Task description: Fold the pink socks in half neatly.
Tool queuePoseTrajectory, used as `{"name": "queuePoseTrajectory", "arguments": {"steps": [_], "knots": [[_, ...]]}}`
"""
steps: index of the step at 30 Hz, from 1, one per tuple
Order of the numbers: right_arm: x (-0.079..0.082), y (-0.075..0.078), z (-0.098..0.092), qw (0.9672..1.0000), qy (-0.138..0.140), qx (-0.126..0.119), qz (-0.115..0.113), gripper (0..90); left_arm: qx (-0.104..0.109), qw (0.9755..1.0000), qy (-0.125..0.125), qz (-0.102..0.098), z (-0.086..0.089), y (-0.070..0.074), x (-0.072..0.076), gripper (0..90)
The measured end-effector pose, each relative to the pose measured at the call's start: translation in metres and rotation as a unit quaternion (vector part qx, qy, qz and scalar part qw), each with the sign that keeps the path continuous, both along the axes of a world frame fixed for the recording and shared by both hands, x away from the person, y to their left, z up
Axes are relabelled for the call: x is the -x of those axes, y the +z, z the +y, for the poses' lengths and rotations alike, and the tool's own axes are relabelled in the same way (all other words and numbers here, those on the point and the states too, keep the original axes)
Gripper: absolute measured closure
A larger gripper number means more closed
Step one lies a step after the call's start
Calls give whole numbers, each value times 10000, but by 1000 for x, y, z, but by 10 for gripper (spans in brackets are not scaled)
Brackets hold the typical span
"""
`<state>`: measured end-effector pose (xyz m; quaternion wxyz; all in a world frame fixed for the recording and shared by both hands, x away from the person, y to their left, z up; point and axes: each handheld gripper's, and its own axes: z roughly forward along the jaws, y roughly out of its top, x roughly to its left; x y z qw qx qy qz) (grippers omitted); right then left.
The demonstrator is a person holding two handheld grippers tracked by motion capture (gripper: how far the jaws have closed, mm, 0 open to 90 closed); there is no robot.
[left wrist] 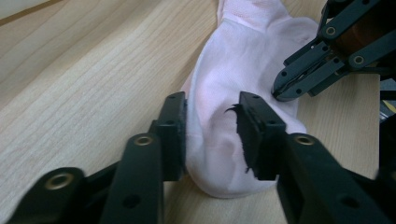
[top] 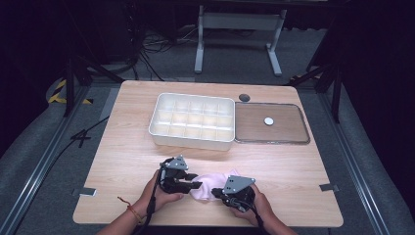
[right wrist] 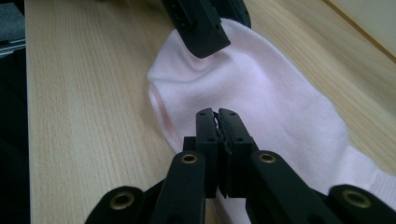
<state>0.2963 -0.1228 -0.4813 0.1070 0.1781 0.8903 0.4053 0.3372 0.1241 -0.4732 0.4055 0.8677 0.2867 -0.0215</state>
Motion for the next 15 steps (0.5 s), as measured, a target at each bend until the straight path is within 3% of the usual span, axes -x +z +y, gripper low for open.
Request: {"name": "queuePoseTrajectory", "arguments": {"steps": [2,7,11,15], "knots": [[0,0,0,10000,15,25,-4,876,-305,9994,108,-126,-1,-2,3,492],[0,0,0,9999,71,51,-75,876,-384,9988,165,-254,-1,-2,10,435],[0,0,0,10000,60,43,-47,876,-493,9976,169,-450,-7,-3,17,445],[0,0,0,10000,64,45,-52,876,-604,9965,17,-578,-10,-2,20,555]]}}
